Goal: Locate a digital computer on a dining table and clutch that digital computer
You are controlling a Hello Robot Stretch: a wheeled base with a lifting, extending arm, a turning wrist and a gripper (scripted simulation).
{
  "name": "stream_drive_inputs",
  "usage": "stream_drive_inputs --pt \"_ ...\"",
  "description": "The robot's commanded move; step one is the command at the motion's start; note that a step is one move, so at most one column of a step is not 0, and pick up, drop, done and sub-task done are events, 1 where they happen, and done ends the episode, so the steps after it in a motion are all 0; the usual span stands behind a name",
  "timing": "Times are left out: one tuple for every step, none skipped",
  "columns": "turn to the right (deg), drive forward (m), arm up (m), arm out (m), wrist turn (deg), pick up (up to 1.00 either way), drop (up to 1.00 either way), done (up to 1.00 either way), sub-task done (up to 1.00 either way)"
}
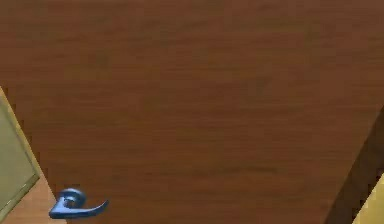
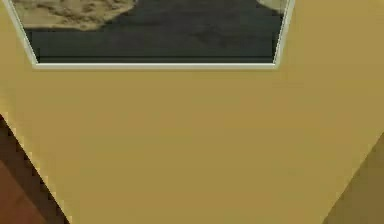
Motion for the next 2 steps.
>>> stream_drive_inputs --pt "-45.0 0.00 0.00 0.00 0.0 0.00 0.00 0.00 0.00" --pt "-45.0 0.00 0.00 0.00 0.0 0.00 0.00 0.00 0.00"
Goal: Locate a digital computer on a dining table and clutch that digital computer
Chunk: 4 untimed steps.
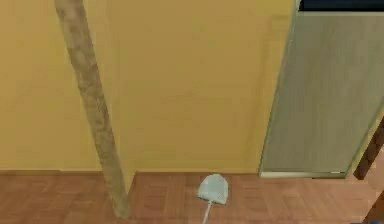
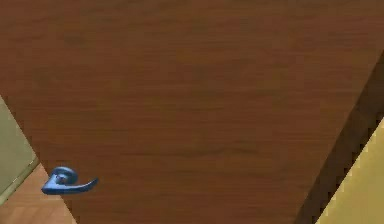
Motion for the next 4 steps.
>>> stream_drive_inputs --pt "-24.0 0.00 0.00 0.00 0.0 0.00 0.00 0.00 0.00" --pt "0.0 0.65 0.00 0.00 0.0 0.00 0.00 0.00 0.00" --pt "-45.0 0.00 0.00 0.00 0.0 0.00 0.00 0.00 0.00" --pt "-21.0 0.00 0.00 0.00 0.0 0.00 0.00 0.00 0.00"
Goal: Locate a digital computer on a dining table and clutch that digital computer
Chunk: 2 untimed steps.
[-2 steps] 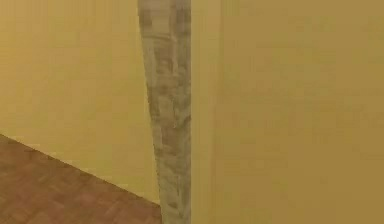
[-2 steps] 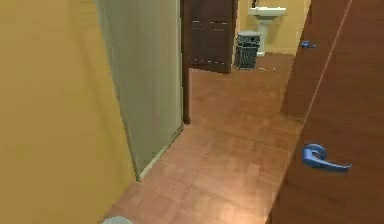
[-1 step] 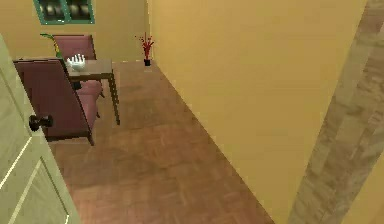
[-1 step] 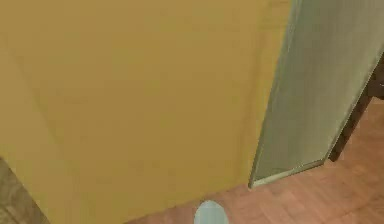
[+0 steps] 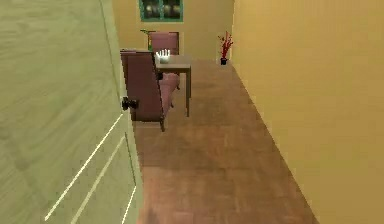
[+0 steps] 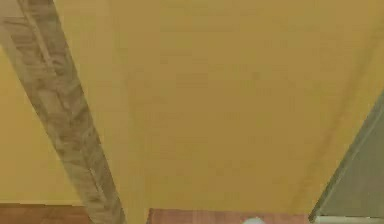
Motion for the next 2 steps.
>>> stream_drive_inputs --pt "0.0 0.95 0.00 0.00 0.0 0.00 0.00 0.00 0.00" --pt "3.0 0.00 0.00 0.00 0.0 0.00 0.00 0.00 0.00"
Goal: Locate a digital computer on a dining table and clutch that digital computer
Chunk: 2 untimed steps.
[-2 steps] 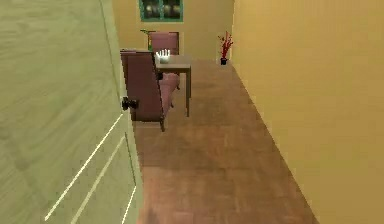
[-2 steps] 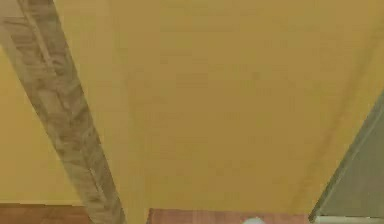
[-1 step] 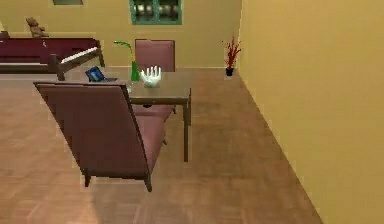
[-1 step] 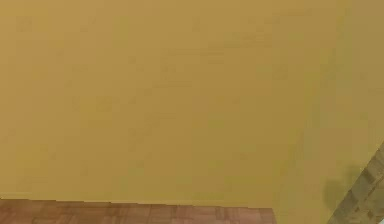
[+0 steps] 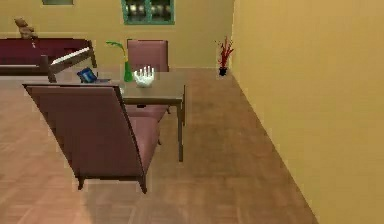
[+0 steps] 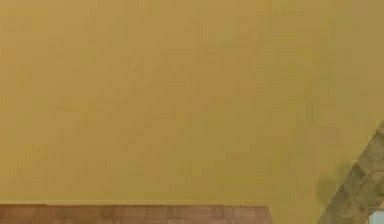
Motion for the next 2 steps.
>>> stream_drive_inputs --pt "45.0 0.00 0.00 0.00 0.0 0.00 0.00 0.00 0.00" --pt "45.0 0.00 0.00 0.00 0.0 0.00 0.00 0.00 0.00"
